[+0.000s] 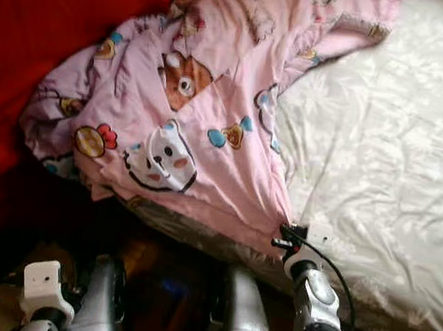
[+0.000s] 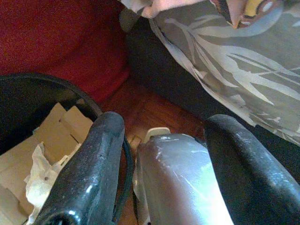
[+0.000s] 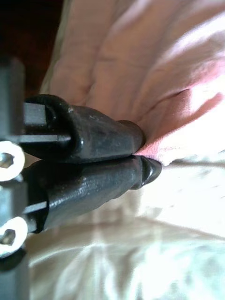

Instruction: Clean up the room

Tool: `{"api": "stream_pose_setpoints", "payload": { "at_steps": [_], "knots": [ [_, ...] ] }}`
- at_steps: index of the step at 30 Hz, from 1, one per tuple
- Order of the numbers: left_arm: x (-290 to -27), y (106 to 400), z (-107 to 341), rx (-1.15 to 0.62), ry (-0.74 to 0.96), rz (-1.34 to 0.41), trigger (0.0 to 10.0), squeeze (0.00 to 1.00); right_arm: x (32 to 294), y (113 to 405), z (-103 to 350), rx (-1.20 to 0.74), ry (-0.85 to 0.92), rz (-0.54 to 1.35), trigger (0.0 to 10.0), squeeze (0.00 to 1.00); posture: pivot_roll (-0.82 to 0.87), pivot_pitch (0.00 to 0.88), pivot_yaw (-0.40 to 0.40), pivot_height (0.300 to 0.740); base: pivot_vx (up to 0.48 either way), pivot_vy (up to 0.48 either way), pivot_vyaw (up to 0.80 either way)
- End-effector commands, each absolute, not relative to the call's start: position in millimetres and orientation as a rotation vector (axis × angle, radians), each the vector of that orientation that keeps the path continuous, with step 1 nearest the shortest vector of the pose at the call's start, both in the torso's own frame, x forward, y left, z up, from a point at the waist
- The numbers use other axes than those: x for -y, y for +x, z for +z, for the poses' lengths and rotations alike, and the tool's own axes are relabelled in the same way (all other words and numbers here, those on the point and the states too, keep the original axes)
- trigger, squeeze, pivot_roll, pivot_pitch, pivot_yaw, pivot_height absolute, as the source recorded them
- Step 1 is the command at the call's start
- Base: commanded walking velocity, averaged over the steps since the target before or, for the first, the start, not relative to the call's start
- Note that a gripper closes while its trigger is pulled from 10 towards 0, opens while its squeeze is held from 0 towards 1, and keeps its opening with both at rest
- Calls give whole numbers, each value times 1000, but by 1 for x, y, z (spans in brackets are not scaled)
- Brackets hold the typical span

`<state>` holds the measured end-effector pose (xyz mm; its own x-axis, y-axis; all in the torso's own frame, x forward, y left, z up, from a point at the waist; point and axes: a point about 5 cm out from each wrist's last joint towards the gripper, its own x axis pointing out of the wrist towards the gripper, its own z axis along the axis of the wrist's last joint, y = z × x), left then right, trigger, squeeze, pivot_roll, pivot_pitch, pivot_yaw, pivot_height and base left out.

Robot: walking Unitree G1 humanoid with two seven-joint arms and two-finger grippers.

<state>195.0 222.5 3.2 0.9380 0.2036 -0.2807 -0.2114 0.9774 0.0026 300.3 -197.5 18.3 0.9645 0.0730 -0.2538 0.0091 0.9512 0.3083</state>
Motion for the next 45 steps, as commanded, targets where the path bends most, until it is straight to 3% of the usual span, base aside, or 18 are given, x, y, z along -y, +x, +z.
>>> {"api": "stream_pose_setpoints", "payload": {
  "at_steps": [1, 10, 27, 45],
  "knots": [
    [-227, 176, -26, -419, -41, 236, 10000, 0, 204, 293, 12, -270, 349, -16, 10000, 0, 176, 80, -106, 610, 0, 0, 0],
    [-233, 177, -50, -533, -52, 252, 10000, 0, 204, 293, 13, -253, 364, -60, 10000, 0, 160, 22, -82, 625, 0, 0, 0],
    [-231, 176, -64, -619, -60, 238, 10000, 0, 209, 278, -2, -285, 407, -193, 10000, 0, 152, 2, -67, 740, 0, 0, 0],
    [-230, 168, -72, -686, -71, 258, 10000, 0, 208, 291, 8, -272, 387, -182, 10000, 0, 157, 0, -91, 740, 0, 0, 0]
  ]
}}
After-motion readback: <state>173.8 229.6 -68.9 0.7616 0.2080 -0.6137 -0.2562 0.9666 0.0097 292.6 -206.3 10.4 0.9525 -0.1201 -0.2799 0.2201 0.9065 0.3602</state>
